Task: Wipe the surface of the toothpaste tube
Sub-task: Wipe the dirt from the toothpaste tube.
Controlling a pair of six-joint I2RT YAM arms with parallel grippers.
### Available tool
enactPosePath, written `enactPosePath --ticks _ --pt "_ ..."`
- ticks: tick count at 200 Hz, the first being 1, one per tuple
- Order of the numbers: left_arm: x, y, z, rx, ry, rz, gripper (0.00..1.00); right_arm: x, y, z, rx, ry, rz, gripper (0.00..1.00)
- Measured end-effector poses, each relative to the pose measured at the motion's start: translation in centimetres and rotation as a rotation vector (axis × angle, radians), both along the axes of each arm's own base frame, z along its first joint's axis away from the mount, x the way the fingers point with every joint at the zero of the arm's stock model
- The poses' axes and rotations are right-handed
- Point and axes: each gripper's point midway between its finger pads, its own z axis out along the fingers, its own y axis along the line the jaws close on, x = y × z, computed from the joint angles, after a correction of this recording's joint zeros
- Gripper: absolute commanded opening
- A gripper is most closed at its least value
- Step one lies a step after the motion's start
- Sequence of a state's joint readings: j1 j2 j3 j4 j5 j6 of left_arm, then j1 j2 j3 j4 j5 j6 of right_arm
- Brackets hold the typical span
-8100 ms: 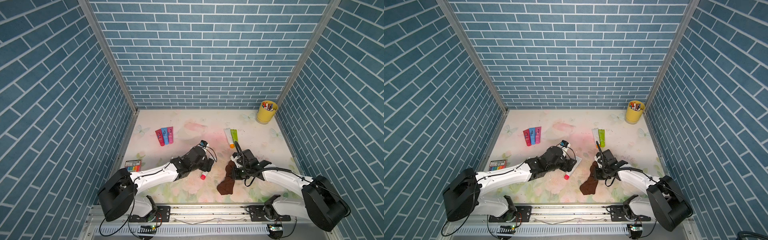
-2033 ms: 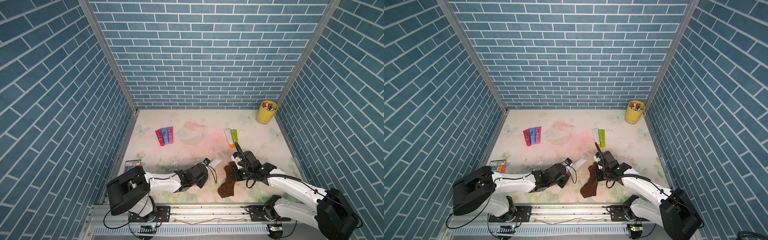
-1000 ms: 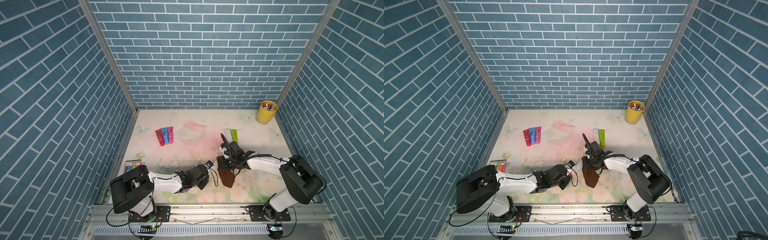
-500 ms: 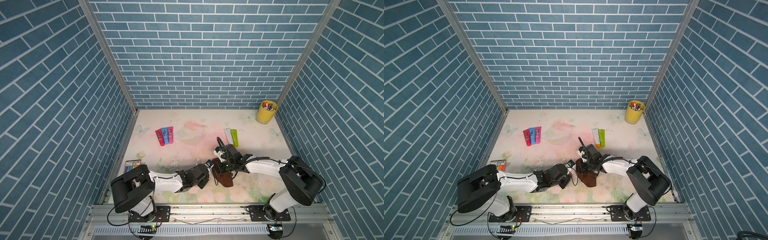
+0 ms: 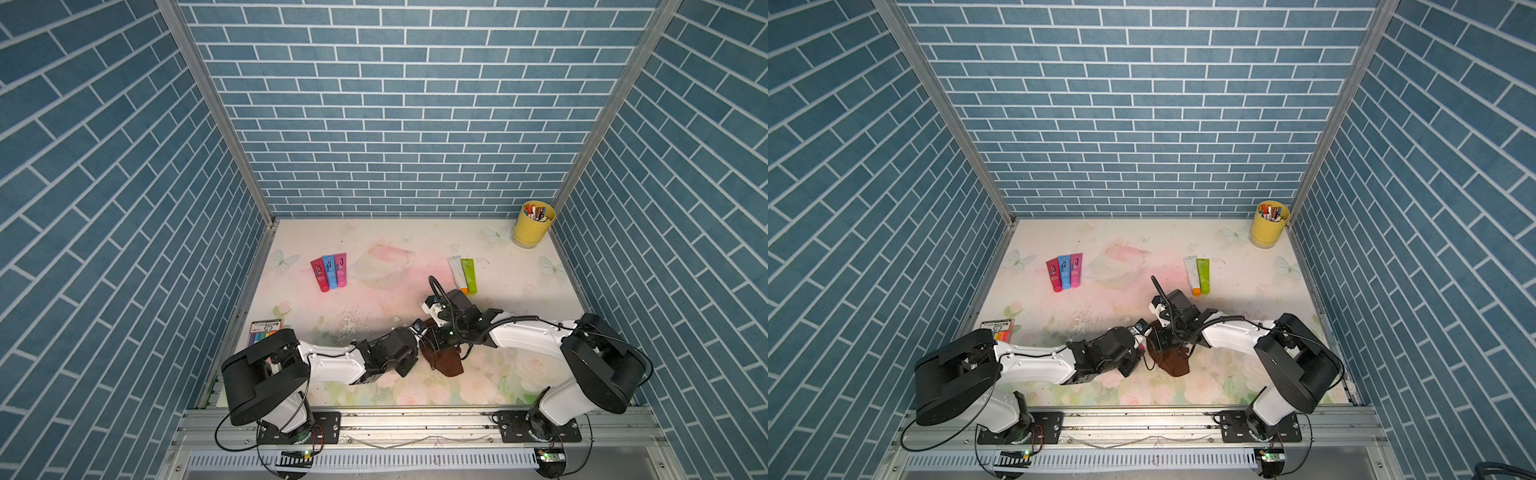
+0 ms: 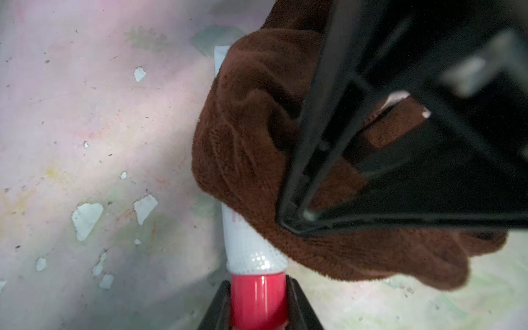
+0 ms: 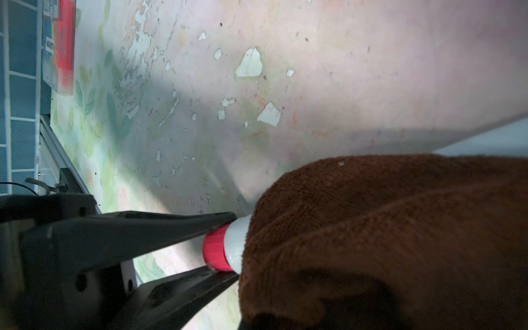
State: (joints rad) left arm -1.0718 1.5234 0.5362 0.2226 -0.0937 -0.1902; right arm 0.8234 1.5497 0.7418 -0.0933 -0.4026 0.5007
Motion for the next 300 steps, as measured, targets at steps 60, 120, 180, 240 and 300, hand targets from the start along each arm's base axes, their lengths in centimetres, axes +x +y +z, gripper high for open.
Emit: enactPosePath --ticks 60,120,180,240,300 --pt "0.0 0.0 0.0 -0.005 0.004 -0.001 0.01 2.2 -0.5 -0.5 -0.029 -0.021 -0.059 0.0" --pt "0.1 -0.3 0.5 -0.027 -0.005 -0.006 0.0 6.9 -5.9 -1.9 -0.111 -0.049 -0.264 0.0" --pt "0.1 -0.4 0.7 -0.036 -0.009 -0.007 0.0 7.0 -6.1 -2.0 -0.126 -0.084 -0.271 0.0" --pt "-0.2 0.1 0.0 -0.007 0.01 -0.007 0.0 3.6 -2.3 -1.3 -0.095 -0.122 -0.128 0.0" --pt "-0.2 0.1 0.0 -0.005 0.009 -0.005 0.0 3.0 -1.8 -1.3 -0.051 -0.092 -0.102 0.0"
